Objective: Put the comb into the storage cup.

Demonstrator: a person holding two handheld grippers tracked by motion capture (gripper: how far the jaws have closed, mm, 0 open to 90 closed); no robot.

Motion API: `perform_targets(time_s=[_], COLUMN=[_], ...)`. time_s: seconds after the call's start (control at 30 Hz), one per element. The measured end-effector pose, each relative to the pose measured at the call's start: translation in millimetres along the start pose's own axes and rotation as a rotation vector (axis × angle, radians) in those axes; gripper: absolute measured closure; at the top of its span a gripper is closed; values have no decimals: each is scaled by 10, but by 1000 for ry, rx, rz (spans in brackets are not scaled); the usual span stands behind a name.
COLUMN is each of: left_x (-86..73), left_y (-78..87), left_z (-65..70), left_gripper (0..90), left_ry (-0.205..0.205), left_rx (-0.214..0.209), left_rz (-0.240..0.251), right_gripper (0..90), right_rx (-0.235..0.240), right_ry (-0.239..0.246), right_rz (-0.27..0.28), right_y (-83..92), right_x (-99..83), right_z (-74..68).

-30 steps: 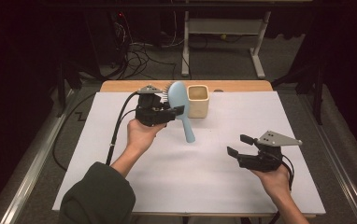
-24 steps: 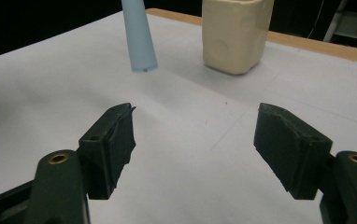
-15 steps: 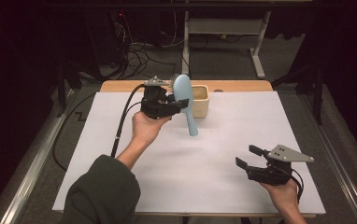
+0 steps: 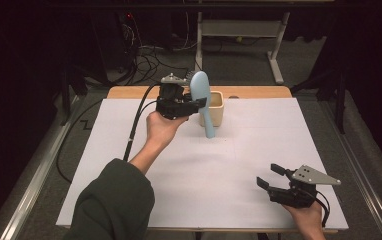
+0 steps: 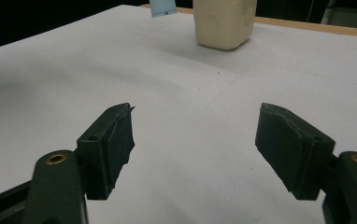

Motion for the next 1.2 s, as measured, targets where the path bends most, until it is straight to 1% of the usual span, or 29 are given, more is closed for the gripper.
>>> perform_targets(time_s=[0.13,0.27,0.37,0.5,0.63,0.67,0.87,1.0,1.2], left_x=[81,171,215,260,280,284,329,384,450], left_y=[-49,-85,-105,-130,-161,-165,-187,-190,-232], left_z=[8,6,-3,-27,-61,-69,-117,-142,-179], left_gripper=[526,525,525,524,523,523,524,523,524], left_ry=[1,-1,-7,-9,4,5,9,13,30], left_rx=[8,18,28,40,38,39,52,57,60], left_rz=[7,16,15,16,17,17,20,31,35], right_gripper=[283,284,284,285,295,295,295,295,295], right_rx=[4,-1,-10,-11,-14,-14,-20,-21,-17], right_ry=[-10,-17,-16,-34,-40,-50,-28,-8,-9], right_rz=[-7,-15,-9,1,-2,0,22,-2,12], right_y=[17,42,71,114,138,145,146,115,124], right_x=[-60,-136,-169,-192,-233,-238,-273,-312,-301], right_z=[6,24,40,57,73,72,56,39,33])
Point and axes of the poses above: each handheld gripper's, and its own axes: y roughly backward along the jaws, x roughly out of its top, z roughly to its right, the point moved 8 cm from there along -y, roughly forward along the jaws, and after that the axes turned 4 degrees about -y, right-handed, at the moved point
